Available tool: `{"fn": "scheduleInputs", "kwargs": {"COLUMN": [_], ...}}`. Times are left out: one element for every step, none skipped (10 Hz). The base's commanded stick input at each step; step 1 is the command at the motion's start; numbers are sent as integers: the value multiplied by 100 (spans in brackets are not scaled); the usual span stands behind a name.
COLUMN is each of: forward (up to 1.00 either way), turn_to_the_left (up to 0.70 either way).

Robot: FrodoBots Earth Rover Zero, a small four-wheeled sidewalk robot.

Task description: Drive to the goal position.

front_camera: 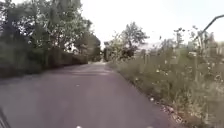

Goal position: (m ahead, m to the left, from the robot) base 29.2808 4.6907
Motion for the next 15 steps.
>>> {"fn": "scheduleInputs", "kwargs": {"forward": [100, 100, 100, 100, 100, 100, 100, 100, 100, 100, 100, 100, 100, 100, 100], "turn_to_the_left": [-1, -1, -1, -2, -3, -3, -4, -4, -4, -4, -4, -4, -4, -4, -5]}}
